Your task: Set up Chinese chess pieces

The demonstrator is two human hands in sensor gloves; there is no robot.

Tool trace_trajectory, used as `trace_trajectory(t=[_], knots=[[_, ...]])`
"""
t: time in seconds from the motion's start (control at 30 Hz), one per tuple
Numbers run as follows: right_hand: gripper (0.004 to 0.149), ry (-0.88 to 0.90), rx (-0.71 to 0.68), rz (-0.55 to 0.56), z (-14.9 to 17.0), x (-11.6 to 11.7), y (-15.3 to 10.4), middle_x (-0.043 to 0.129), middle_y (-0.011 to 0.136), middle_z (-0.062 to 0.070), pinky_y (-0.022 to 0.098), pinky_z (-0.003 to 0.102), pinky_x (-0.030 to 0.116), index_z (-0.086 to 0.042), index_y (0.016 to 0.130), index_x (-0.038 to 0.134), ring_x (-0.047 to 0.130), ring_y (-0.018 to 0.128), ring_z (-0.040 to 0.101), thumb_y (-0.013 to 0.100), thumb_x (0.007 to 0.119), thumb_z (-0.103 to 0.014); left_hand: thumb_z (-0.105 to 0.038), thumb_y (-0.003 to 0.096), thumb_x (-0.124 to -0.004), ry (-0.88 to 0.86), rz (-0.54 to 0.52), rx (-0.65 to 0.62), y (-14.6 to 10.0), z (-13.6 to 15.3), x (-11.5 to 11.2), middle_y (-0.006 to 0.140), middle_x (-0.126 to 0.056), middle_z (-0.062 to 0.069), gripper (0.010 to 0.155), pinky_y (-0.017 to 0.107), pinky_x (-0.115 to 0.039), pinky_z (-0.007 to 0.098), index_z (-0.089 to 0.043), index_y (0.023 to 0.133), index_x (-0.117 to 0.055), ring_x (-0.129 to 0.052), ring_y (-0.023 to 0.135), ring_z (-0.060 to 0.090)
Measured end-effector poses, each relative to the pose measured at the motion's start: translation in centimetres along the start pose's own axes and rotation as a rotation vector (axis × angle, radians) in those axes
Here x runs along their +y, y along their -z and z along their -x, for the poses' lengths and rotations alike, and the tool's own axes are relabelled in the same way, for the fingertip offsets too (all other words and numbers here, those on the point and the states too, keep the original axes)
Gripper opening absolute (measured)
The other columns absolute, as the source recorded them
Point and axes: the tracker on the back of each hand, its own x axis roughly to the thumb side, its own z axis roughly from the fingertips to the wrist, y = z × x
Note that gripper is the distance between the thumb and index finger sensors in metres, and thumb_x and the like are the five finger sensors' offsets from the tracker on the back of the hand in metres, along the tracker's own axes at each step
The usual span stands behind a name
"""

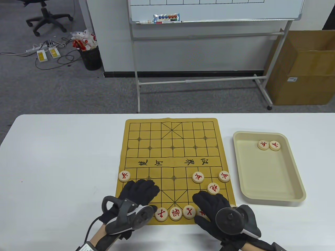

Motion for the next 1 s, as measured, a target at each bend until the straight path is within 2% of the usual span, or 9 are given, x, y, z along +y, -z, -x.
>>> trace_trajectory(t=[0.17,0.23,0.4,0.5,0.53,0.7,0.77,0.87,1.0], knots=[[0.079,0.010,0.007,0.014,0.4,-0.1,-0.1,0.058,0.113,0.022,0.073,0.066,0.051,-0.010,0.111,0.054,0.070,0.100,0.045,0.046,0.078,-0.048,-0.059,0.0345,-0.074,-0.209,0.025,-0.008,1.0,-3.3,-1.5,0.112,-0.064,-0.002,0.077,0.077,-0.063,0.056,-0.030,0.103,-0.054,-0.069,0.106,0.026],[0.079,0.005,0.004,-0.003,0.5,0.2,0.0,0.058,0.113,0.021,0.073,0.066,0.051,-0.010,0.111,0.054,0.070,0.100,0.045,0.046,0.078,-0.048,-0.060,0.0347,-0.073,-0.216,0.027,-0.022,0.6,-3.5,-2.8,0.112,-0.065,-0.001,0.078,0.077,-0.064,0.056,-0.029,0.104,-0.054,-0.070,0.106,0.026],[0.079,-0.017,-0.015,0.000,0.2,0.5,0.1,0.059,0.113,0.021,0.073,0.066,0.051,-0.010,0.111,0.054,0.071,0.099,0.044,0.046,0.078,-0.048,-0.060,0.0347,-0.073,-0.267,0.045,-0.013,0.3,-3.0,-3.7,0.112,-0.064,-0.001,0.078,0.076,-0.064,0.056,-0.029,0.104,-0.053,-0.070,0.106,0.026],[0.078,-0.023,0.001,0.043,0.6,-1.0,0.4,0.060,0.113,0.021,0.074,0.066,0.051,-0.010,0.111,0.055,0.071,0.099,0.044,0.046,0.079,-0.046,-0.060,0.0349,-0.073,-0.263,0.037,-0.012,0.3,-2.9,-3.7,0.112,-0.064,-0.001,0.078,0.076,-0.064,0.056,-0.029,0.104,-0.053,-0.070,0.106,0.026],[0.075,-0.045,0.019,0.070,1.2,-2.6,0.8,0.064,0.111,0.020,0.074,0.065,0.053,-0.010,0.110,0.058,0.075,0.096,0.042,0.046,0.080,-0.045,-0.060,0.0349,-0.073,-0.256,0.036,-0.017,0.3,-2.9,-3.7,0.112,-0.064,-0.001,0.078,0.076,-0.064,0.056,-0.029,0.104,-0.053,-0.070,0.105,0.026],[0.069,-0.142,0.259,0.225,7.8,-10.4,4.1,0.067,0.109,0.017,0.074,0.063,0.056,-0.013,0.108,0.063,0.078,0.092,0.039,0.047,0.084,-0.039,-0.060,0.0350,-0.073,-0.227,0.016,-0.033,-0.1,-2.9,-3.6,0.112,-0.064,-0.001,0.078,0.076,-0.064,0.056,-0.029,0.104,-0.053,-0.069,0.106,0.027],[0.065,-0.243,0.358,0.215,11.1,-12.0,5.9,0.070,0.107,0.014,0.075,0.061,0.058,-0.015,0.106,0.065,0.081,0.089,0.035,0.047,0.085,-0.035,-0.060,0.0350,-0.073,-0.202,0.003,-0.040,-0.3,-2.9,-3.5,0.112,-0.063,-0.001,0.078,0.076,-0.064,0.056,-0.029,0.104,-0.053,-0.069,0.106,0.026],[0.061,-0.377,0.541,0.130,16.8,-12.5,9.1,0.073,0.103,0.010,0.075,0.059,0.059,-0.018,0.103,0.067,0.083,0.085,0.030,0.047,0.085,-0.032,-0.060,0.0350,-0.073,-0.197,-0.010,-0.046,-0.5,-3.0,-3.4,0.112,-0.063,-0.001,0.078,0.076,-0.064,0.056,-0.029,0.104,-0.053,-0.069,0.106,0.026],[0.061,-0.488,0.728,-0.042,24.2,-10.3,12.2,0.070,0.107,0.008,0.077,0.060,0.056,-0.020,0.103,0.066,0.080,0.091,0.031,0.047,0.085,-0.032,-0.060,0.0348,-0.073,-0.197,0.001,-0.048,-0.5,-3.0,-3.5,0.112,-0.064,-0.001,0.078,0.076,-0.064,0.056,-0.029,0.104,-0.053,-0.070,0.105,0.026]])
